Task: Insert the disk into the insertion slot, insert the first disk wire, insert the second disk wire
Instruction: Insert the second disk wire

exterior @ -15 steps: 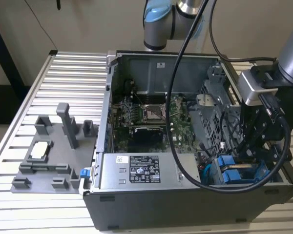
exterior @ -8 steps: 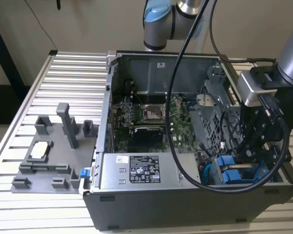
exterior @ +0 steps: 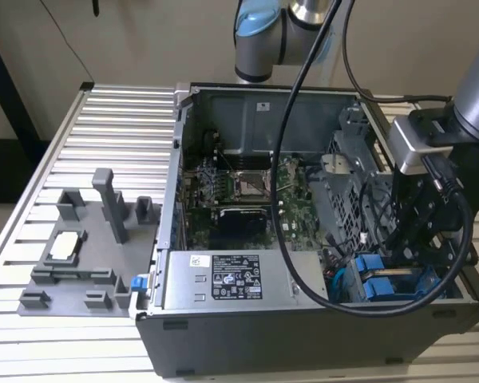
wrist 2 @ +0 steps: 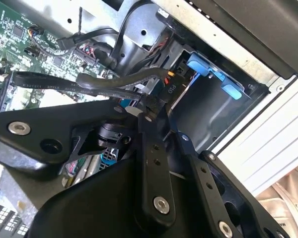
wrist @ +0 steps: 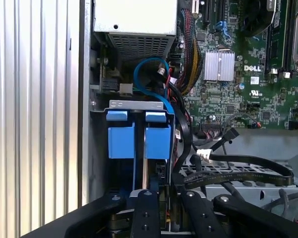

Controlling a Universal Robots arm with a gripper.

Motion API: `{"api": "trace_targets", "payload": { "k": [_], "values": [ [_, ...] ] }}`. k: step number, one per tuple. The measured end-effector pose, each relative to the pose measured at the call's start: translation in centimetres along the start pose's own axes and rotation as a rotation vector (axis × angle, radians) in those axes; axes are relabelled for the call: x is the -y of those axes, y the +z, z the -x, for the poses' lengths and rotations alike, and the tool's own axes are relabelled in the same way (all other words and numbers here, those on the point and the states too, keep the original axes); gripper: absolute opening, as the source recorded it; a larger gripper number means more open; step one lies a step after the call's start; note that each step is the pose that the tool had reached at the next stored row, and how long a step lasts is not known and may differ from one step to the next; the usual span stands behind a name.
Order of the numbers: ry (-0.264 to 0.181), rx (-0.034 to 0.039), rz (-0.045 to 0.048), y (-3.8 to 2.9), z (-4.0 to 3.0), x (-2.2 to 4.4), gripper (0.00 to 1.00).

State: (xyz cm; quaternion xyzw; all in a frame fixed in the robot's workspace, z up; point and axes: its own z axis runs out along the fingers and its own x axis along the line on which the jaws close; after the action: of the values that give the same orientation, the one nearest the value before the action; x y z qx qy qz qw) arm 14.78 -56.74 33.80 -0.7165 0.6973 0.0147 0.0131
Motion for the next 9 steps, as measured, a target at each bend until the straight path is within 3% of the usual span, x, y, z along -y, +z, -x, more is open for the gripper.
{"api": "trace_targets", "payload": {
  "k": [5,9],
  "values": [
    [0.0,0.0001,0.0031,-1.13,0.05,0.0,0.24],
    [0.0,0.0,0.0039,-1.64,0.07,0.0,0.24]
  ]
}}
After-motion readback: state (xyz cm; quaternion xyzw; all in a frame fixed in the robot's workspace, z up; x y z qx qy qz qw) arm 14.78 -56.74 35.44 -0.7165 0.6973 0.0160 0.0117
